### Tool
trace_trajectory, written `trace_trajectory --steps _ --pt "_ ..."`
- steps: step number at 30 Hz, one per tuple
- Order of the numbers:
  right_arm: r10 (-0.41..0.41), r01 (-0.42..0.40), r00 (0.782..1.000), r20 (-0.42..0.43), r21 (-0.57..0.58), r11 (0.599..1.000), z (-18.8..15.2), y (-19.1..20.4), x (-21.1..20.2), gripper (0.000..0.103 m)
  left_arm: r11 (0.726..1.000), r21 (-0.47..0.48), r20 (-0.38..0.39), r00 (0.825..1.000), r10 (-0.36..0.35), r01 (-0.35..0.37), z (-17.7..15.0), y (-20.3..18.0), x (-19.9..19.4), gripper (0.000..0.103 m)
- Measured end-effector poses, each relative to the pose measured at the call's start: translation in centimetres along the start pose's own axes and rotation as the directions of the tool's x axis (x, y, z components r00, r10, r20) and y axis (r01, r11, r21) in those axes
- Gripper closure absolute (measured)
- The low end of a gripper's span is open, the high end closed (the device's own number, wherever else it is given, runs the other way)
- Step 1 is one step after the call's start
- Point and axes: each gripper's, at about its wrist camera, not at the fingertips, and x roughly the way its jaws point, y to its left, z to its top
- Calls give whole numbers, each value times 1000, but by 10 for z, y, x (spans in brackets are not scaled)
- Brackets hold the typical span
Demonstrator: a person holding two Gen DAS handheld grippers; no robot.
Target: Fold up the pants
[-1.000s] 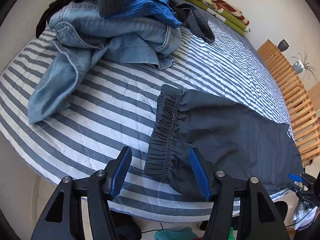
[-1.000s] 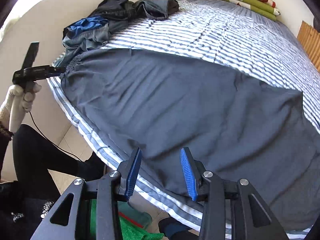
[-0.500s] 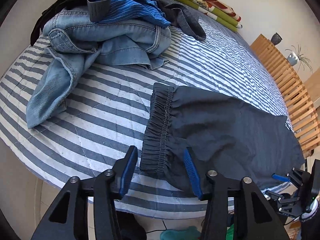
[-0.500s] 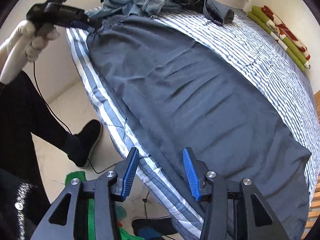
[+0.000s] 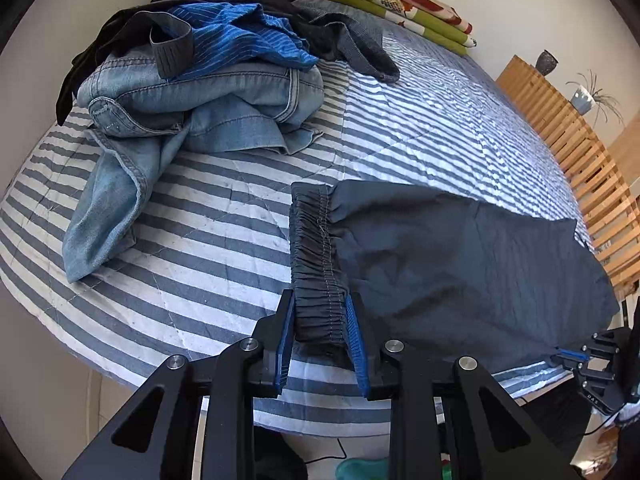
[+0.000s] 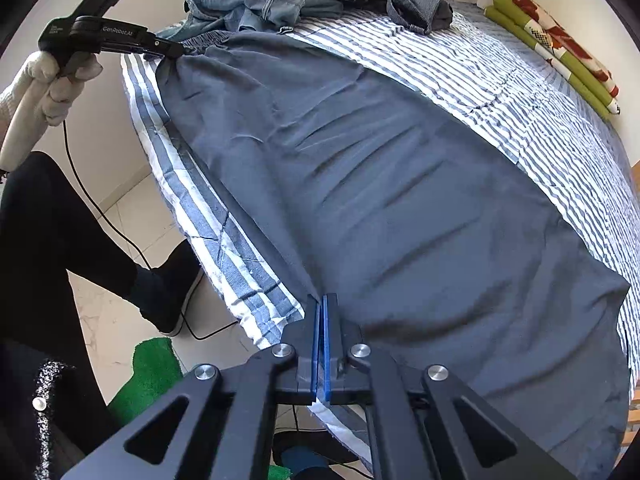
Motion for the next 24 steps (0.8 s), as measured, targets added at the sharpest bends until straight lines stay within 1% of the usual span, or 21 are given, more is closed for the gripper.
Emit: trace_trajectory --steps 2,3,4,5,6,7,8,9,10,11,13,17,18,20,21,23,24 --pt "-19 19 1000 -9 -19 1000 -2 3 2 102 1000 0 -32 999 5 -5 -4 2 8 73" --pt "-12 12 1000 -21 -37 999 -3 7 5 102 1000 -17 -37 999 -1 1 -6 6 9 68" --pt "-29 27 999 -36 -65 998 -4 13 9 102 999 -31 -27 1000 -9 8 -7 9 8 61" --pt "-55 51 998 -40 -96 994 -6 18 12 102 999 -44 -14 1000 -18 17 -9 13 5 57" --pt "-64 59 997 -38 -109 992 -6 19 12 102 998 -55 -1 1000 -24 24 -9 15 3 56" --pt "-55 51 998 -39 -97 994 -6 18 11 102 998 -64 5 1000 -26 27 -9 17 1 56" --pt "-31 29 999 -32 -59 998 -4 12 8 102 998 -64 11 1000 -27 28 -9 18 1 58" --pt "2 -2 1000 -19 -7 1000 -3 4 4 102 998 -59 17 1000 -21 22 -9 17 0 61" --pt "28 -28 1000 -4 34 999 -1 -4 0 102 999 -49 16 1000 -18 19 -8 15 0 82" --pt "36 -36 999 7 55 998 0 -9 -4 102 999 -40 8 1000 -6 6 -6 13 1 89" --pt "3 -4 1000 23 49 999 2 -11 -11 102 1000 -16 6 1000 -3 3 -3 6 2 95" --pt "-40 39 998 44 19 999 4 -6 -24 102 999 13 35 998 -44 43 1 -7 -12 98" --pt "-44 44 998 50 14 999 3 -5 -27 102 999 20 41 999 -35 34 1 -9 -15 98" --pt "-62 62 997 48 -4 998 1 -3 -26 102 999 34 12 1000 -9 8 0 -10 -8 98" --pt "-57 58 998 25 -21 998 -1 -1 -20 102 999 40 -15 1000 11 -10 -1 -9 -1 97" --pt "-48 45 998 -47 -65 997 -6 7 -2 102 999 32 -55 998 23 -22 -3 -5 8 82" --pt "-67 61 996 -65 -87 994 -9 12 4 102 999 21 -53 998 25 -24 -4 -2 9 64"
